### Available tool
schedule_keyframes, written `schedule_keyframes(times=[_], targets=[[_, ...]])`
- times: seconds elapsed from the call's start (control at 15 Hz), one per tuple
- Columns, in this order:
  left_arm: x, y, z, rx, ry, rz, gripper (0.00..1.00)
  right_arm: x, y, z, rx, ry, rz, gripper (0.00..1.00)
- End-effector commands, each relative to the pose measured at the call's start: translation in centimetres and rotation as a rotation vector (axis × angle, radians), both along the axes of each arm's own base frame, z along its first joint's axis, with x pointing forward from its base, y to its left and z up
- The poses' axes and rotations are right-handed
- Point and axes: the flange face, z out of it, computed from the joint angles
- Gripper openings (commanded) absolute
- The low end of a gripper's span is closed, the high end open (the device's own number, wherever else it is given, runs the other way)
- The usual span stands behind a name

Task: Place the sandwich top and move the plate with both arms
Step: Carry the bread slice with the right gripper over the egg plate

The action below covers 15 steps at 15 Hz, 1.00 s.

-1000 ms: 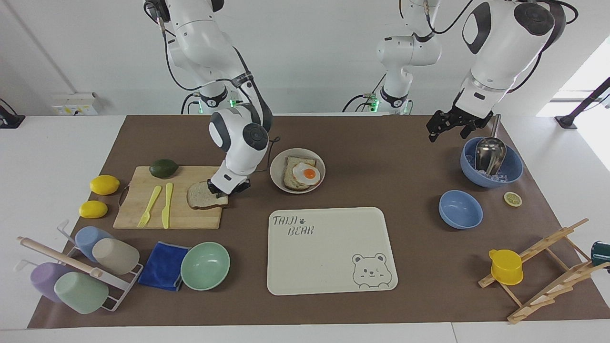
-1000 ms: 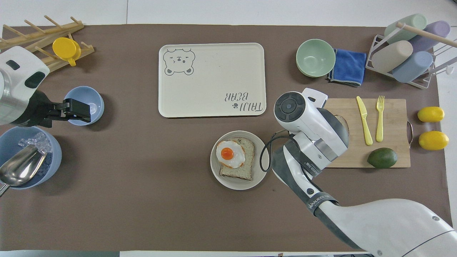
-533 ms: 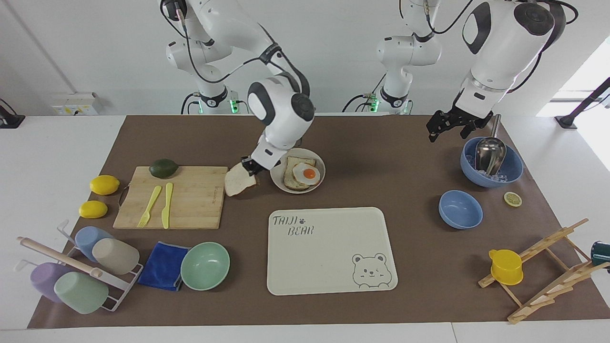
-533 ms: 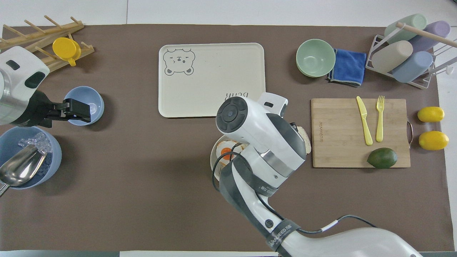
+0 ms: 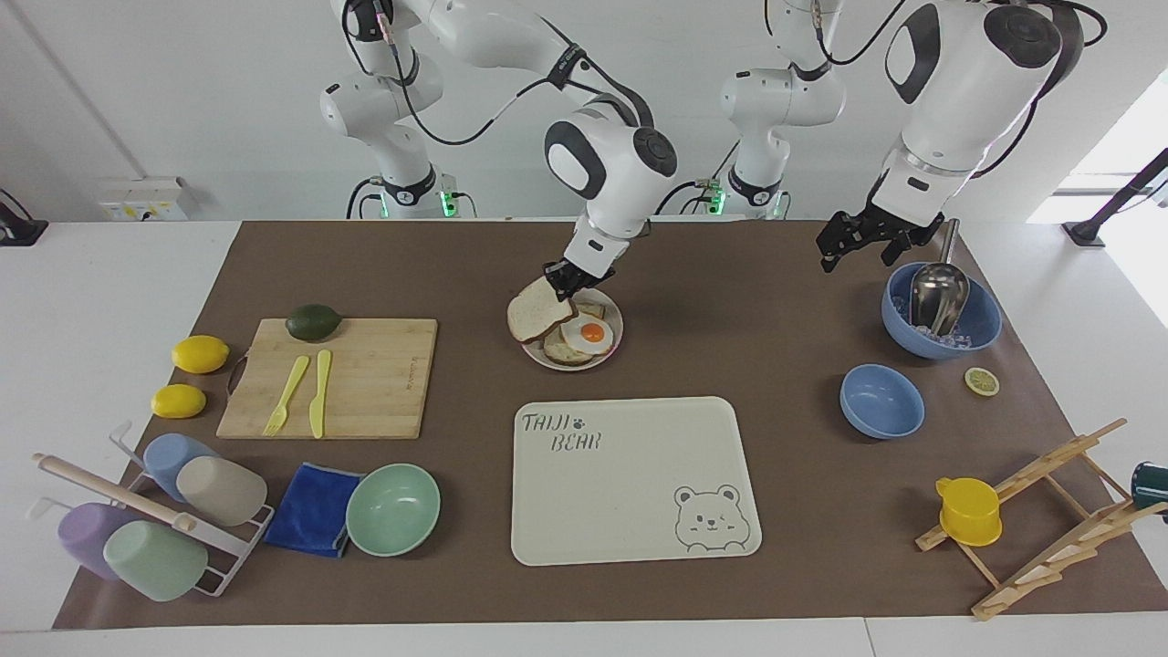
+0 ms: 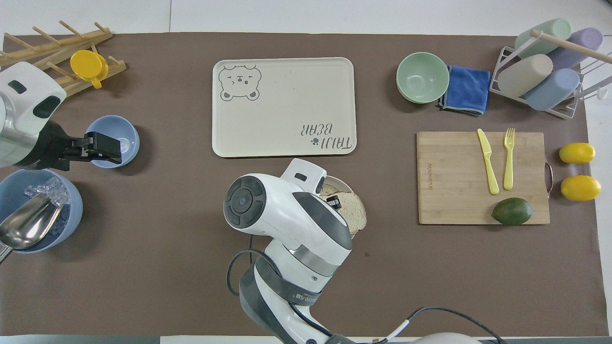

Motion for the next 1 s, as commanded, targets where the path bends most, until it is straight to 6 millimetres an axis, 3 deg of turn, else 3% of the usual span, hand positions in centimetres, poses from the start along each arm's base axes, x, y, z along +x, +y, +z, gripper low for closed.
schedule_keyframes(times=[0.0, 0.87, 0.93], targets=[[-0.3, 0.4, 0.2, -0.005, 0.003, 0.010, 1.00, -0.2, 0.0, -0.8, 0.080, 0.008, -0.038, 0.00], [-0.7, -0.1, -0.4, -0.006, -0.011, 0.010, 1.00, -0.4, 1.1, -1.7, 0.191, -0.025, -0.109, 0.00], [-0.7, -0.2, -0.6, -0.008, -0.021, 0.007, 1.00, -0.5, 1.2, -1.7, 0.201, -0.022, -0.121, 0.06]])
